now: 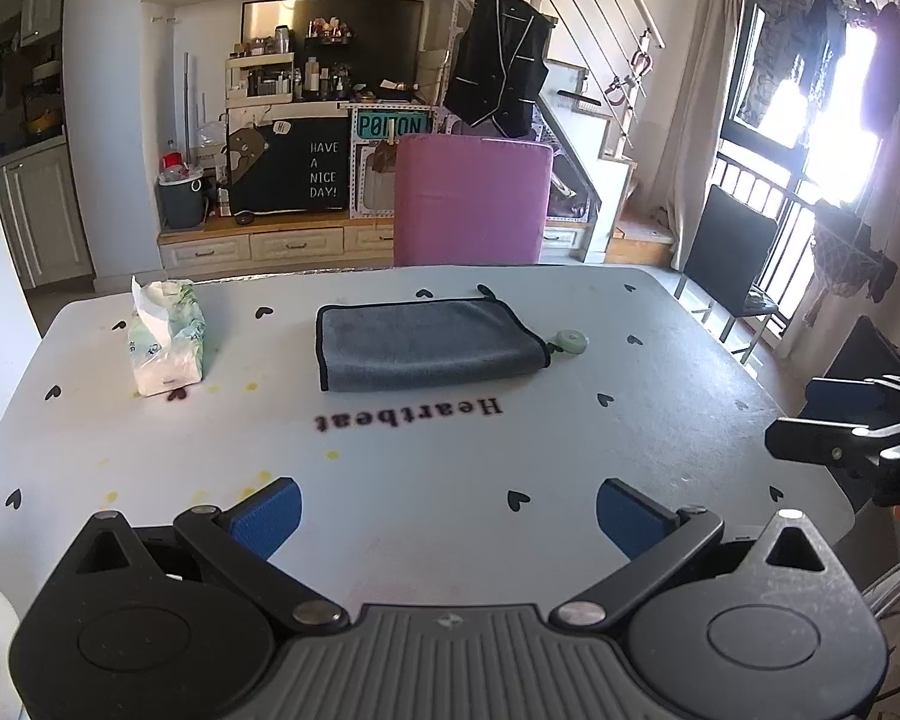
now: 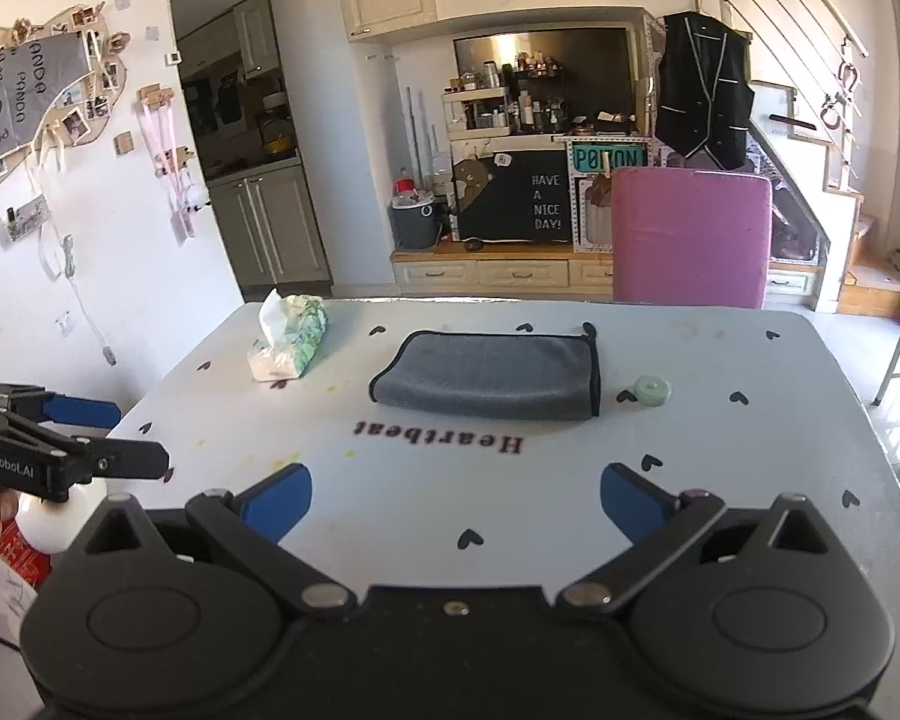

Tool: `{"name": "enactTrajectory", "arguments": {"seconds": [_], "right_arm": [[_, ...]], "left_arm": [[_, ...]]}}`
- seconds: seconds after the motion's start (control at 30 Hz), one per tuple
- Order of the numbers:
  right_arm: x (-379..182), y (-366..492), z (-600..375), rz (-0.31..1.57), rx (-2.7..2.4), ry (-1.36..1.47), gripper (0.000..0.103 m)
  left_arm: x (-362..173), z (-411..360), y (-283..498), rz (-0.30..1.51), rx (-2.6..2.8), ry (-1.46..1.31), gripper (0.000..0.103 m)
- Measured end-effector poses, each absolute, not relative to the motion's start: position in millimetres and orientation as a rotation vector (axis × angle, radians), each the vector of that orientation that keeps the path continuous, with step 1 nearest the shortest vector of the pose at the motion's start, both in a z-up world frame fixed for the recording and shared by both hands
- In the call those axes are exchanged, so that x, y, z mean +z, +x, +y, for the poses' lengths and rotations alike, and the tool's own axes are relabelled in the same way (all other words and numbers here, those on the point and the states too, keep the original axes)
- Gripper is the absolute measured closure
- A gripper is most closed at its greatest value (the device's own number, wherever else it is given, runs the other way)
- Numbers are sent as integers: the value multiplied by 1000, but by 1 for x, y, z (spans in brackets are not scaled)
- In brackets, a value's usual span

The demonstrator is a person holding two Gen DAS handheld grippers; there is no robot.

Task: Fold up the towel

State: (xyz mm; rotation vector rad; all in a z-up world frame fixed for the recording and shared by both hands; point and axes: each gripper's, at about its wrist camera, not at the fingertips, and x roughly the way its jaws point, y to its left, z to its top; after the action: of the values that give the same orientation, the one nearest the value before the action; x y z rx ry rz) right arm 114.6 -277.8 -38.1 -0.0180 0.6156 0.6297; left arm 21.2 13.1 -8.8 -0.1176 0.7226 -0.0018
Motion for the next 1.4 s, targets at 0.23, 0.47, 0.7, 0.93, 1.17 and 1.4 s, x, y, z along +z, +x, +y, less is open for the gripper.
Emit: {"name": "enactTrajectory", "arguments": {"seconds": [0.23,0.47,0.7,0.93,1.17,1.4], "right_arm": [[-43,105,-281,622,634,-28,0],[-48,98,-284,625,641,-31,0],[-50,95,-286,627,640,-29,1],[-52,94,-287,632,638,-30,0],[-54,94,-289,636,643,-35,0],[-54,95,-287,642,645,-40,0]], "left_arm": [[-11,12,13,720,-12,-139,0],[-13,10,7,722,-14,-142,0],[-15,7,5,729,-17,-127,0],[-18,6,5,732,-19,-130,0],[-19,5,5,734,-18,-128,0],[-20,4,5,734,-18,-127,0]]}}
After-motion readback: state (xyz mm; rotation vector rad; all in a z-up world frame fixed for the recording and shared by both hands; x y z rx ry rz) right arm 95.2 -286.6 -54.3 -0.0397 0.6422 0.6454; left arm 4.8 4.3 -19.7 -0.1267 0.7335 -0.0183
